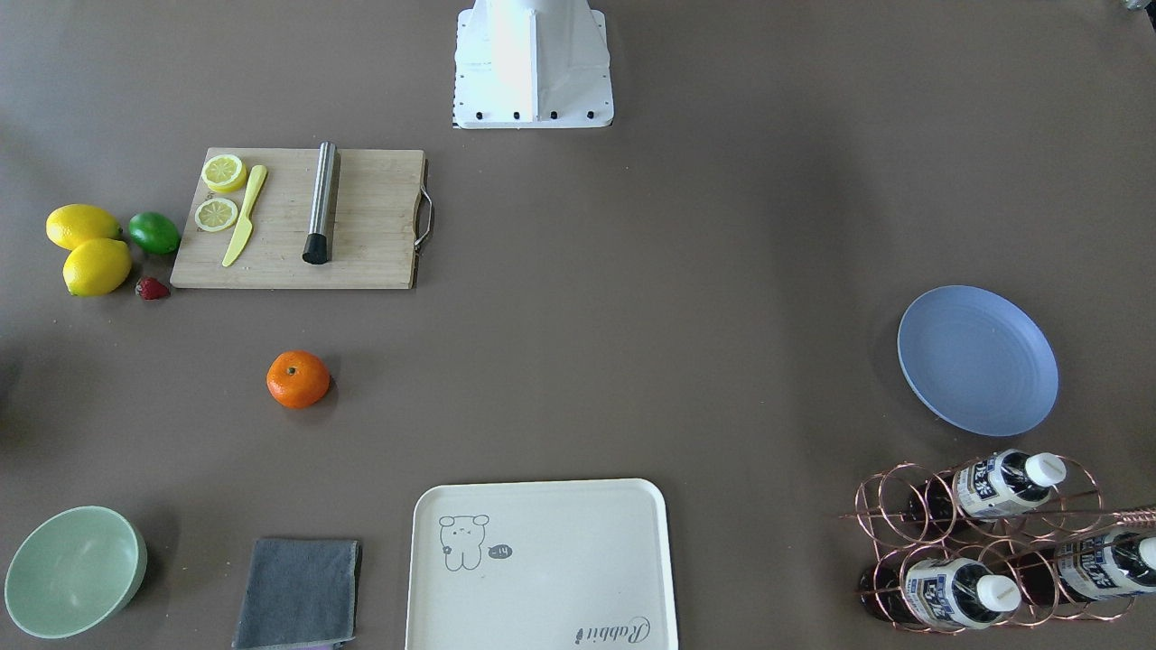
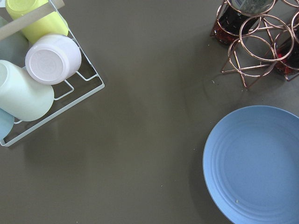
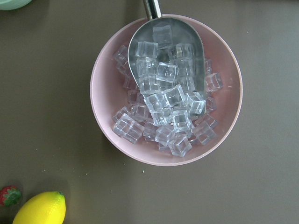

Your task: Pick orange to plate

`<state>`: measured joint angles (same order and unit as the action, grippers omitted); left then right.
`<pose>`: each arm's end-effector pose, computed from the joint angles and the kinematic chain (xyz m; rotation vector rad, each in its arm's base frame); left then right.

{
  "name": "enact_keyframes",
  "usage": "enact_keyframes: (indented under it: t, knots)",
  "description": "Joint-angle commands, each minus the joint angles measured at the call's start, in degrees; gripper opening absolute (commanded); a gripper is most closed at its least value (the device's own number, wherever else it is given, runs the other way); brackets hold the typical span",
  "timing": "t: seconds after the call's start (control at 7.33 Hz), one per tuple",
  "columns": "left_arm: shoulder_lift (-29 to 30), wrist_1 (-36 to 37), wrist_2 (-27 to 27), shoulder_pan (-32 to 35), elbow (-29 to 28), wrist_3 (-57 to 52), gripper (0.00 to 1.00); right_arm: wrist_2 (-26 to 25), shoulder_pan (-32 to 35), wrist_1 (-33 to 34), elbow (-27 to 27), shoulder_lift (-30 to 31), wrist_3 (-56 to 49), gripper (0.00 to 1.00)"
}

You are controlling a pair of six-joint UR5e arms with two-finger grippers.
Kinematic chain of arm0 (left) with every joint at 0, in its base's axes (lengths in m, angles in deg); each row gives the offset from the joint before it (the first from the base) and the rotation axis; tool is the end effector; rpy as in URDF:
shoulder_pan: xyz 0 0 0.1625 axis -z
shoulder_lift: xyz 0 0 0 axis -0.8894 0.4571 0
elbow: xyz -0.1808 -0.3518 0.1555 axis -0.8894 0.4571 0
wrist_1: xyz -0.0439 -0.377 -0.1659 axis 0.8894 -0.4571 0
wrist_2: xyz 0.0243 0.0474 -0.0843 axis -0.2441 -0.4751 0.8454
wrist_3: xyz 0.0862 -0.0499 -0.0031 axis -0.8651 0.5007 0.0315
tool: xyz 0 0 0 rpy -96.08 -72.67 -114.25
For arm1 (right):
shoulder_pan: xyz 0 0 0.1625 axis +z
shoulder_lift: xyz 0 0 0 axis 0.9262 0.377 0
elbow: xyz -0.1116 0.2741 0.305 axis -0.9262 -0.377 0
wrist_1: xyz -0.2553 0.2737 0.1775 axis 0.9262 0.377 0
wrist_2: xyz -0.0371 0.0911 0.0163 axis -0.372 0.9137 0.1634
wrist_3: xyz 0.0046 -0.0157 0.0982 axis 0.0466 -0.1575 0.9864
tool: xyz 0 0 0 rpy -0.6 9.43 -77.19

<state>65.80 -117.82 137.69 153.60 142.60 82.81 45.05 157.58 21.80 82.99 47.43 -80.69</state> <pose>-0.0705 -0.4903 0.5887 0.3488 0.7836 0.0205 0.0618 -0.4685 0.5915 0.0698 -0.7700 -0.0322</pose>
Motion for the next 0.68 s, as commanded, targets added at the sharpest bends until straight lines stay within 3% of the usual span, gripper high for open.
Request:
enact_keyframes:
  t: [0.0,0.55]
  knots:
    - [0.0,0.0,0.0,0.0,0.0,0.0,0.98,0.0,0.0,0.1,0.0,0.1,0.0,1.00]
    - [-0.1,0.0,0.0,0.0,-0.1,0.0,0.98,0.1,0.0,0.0,-0.1,0.5,0.0,1.00]
